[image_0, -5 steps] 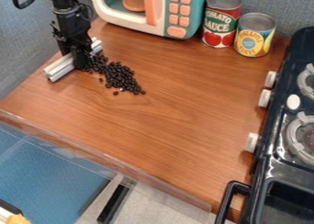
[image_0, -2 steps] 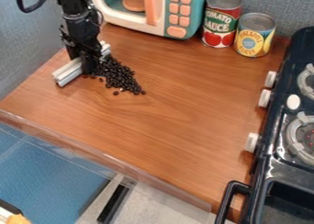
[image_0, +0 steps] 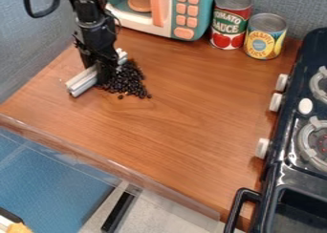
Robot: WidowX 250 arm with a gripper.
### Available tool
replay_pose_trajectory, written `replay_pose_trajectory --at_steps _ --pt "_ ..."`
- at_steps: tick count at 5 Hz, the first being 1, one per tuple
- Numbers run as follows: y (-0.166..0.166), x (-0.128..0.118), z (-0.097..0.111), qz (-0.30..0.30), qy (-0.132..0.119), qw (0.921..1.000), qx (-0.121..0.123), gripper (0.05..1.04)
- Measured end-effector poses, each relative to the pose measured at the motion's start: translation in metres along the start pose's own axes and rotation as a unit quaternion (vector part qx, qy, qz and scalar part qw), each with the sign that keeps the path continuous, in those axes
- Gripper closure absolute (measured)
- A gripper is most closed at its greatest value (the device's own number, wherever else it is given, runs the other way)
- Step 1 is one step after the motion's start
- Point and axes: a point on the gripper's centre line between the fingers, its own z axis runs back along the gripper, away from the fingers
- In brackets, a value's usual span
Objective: Sweep into pile
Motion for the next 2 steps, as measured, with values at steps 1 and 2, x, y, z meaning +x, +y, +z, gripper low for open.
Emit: replay_pose_trajectory --at_steps 1,2 --pt "-0.0097 0.0000 0.0013 0.003 -0.006 1.0000 -0.002 0.671" --pt "-0.0162 0.0005 0.0012 0.014 -0.011 0.9998 -0.004 0.671"
